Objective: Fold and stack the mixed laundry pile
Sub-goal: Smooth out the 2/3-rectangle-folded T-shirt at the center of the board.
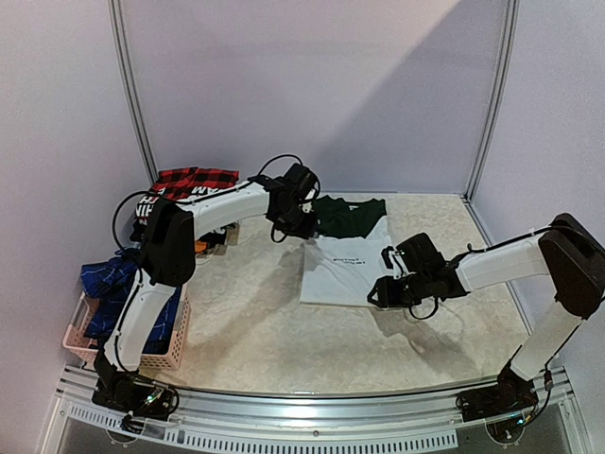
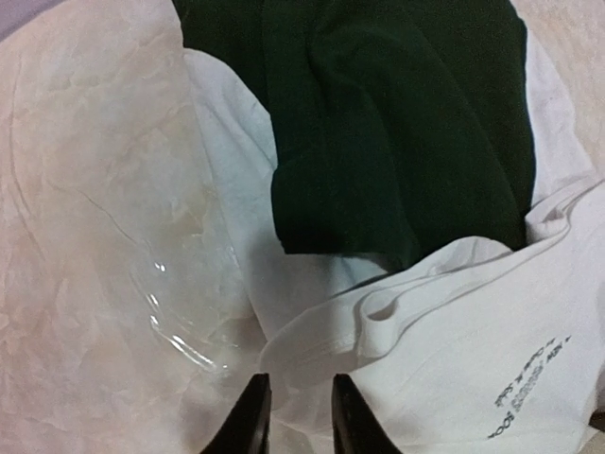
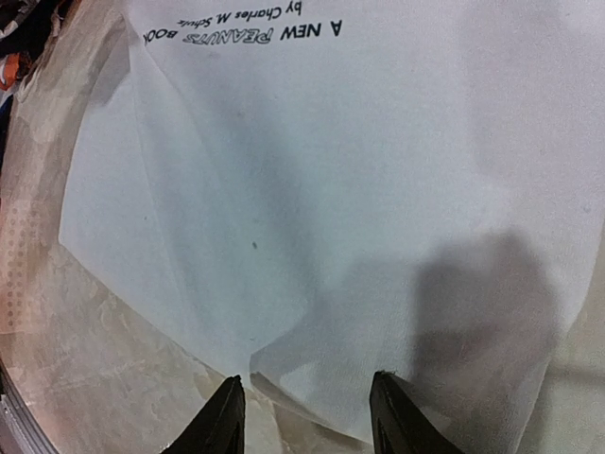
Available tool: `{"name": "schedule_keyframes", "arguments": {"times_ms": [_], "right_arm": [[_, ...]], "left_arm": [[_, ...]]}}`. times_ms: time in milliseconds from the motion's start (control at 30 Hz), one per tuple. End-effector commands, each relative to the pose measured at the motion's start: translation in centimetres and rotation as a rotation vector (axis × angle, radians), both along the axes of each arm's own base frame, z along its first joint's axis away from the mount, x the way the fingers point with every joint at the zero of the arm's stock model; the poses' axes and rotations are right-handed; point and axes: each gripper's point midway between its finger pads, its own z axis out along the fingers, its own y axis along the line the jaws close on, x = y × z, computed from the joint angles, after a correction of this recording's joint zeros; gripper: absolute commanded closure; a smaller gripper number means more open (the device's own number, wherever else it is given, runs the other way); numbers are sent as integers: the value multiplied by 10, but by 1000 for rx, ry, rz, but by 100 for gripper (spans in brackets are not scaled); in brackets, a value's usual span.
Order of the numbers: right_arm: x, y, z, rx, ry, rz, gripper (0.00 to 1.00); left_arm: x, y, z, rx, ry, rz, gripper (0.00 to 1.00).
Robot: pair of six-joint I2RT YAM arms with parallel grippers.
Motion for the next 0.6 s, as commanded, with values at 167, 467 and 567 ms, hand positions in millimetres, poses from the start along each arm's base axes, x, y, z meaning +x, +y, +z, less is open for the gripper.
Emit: {"name": "schedule_keyframes", "arguments": {"times_ms": [167,467,567], "right_arm": [[-4,-2,21,-38,7,18,54],[19,17,86,12,-106,66,53],[27,28,96,28,-124,90,53]], "left_arm": [[-15,4,30,-88,-22,-8,50],[-44,21,52,-93,-35,-18,31],[-59,25,50,-99,-27,-25,34]]}}
